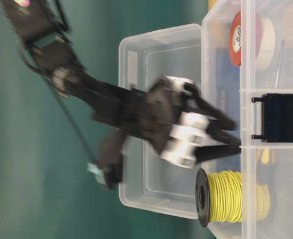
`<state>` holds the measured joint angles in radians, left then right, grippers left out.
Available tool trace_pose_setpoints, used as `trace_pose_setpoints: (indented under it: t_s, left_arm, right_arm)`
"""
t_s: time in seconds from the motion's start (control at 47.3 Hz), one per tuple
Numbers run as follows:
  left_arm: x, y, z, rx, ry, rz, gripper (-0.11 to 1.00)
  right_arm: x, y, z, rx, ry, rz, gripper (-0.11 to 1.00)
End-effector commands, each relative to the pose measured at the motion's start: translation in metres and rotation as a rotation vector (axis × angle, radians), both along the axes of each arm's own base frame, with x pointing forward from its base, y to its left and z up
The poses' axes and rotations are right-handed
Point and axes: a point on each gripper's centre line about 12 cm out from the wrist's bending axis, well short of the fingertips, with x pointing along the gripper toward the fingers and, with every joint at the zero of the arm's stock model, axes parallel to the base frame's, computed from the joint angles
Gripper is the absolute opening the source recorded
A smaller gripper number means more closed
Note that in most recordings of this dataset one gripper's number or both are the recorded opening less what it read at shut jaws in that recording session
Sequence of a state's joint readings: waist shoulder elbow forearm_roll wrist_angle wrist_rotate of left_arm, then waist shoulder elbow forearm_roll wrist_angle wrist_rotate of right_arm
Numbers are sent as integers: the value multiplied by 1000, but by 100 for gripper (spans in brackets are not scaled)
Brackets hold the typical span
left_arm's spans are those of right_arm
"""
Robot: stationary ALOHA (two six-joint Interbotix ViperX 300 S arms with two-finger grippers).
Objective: Pick the screwdriver from the toolbox among several items.
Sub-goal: 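Move the right gripper over the yellow-black screwdriver in the toolbox, then close the right gripper on the screwdriver handle and lift it, then carry the screwdriver out of the toolbox toward the blue pliers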
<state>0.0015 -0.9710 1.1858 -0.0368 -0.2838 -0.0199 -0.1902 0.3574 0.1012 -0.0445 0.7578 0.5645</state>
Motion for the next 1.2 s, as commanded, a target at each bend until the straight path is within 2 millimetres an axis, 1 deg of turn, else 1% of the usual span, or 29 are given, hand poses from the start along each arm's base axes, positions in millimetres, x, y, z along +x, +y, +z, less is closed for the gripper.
trace_pose_setpoints:
  t_s: [0.0, 0.084, 0.169, 0.232, 0.296, 0.338, 0.465, 0.486, 0.57, 0.634, 0.676, 0.697, 0.782, 0.908, 0.951, 1.035, 1.077, 1.098, 1.183]
  left_arm:
    - [1, 0, 5, -3, -17, 2, 0]
    - [1, 0, 4, -3, -14, 2, 0]
    - [1, 0, 4, -3, -15, 2, 0]
    - [1, 0, 4, -3, -15, 2, 0]
    - [1, 0, 4, -4, -15, 2, 0]
    - [1, 0, 5, -4, -18, 2, 0]
    - [0, 1, 5, -3, -20, 4, 0]
    - [1, 1, 5, -4, -18, 5, 0]
    - [1, 2, 5, -3, -17, 10, 0]
    - [1, 3, 5, -4, -15, 17, 0]
    - [0, 4, 5, -6, -15, 19, 0]
    - [0, 4, 5, -6, -15, 21, 0]
    - [0, 5, 4, -6, -12, 25, 0]
    - [0, 6, 4, -6, -11, 30, 0]
    - [0, 6, 3, -4, -9, 31, 0]
    - [0, 7, 3, -6, -9, 37, 0]
    - [0, 8, 3, -7, -9, 39, 0]
    - [0, 8, 3, -7, -9, 40, 0]
    - [0, 9, 3, -4, -9, 45, 0]
  right_arm:
    - [10, -4, 5, -7, -31, -2, 75]
    - [17, -5, -5, -8, -36, -1, 75]
    - [19, -5, -13, -2, -26, -4, 74]
    - [18, -5, -17, -1, -17, -4, 73]
    - [19, -3, -17, -1, -17, -1, 70]
    - [19, -3, -17, -1, -17, 1, 63]
    - [17, -1, -11, 3, -10, 3, 29]
    - [16, 0, -8, 4, -9, 4, 26]
    - [12, 3, 7, 3, -10, 6, 26]
    - [9, 5, 24, 1, -22, 8, 26]
    - [6, 7, 37, -2, -29, 11, 26]
    - [2, 8, 47, -5, -35, 12, 26]
    - [-7, 13, 77, -10, -58, 17, 26]
    - [-24, 25, 117, -12, -87, 23, 26]
    - [-31, 32, 131, -10, -96, 29, 26]
    - [-38, 47, 147, -6, -106, 48, 26]
    - [-40, 57, 152, -1, -113, 62, 26]
    - [-40, 66, 154, 1, -117, 79, 26]
    - [-35, 92, 153, 7, -122, 135, 26]
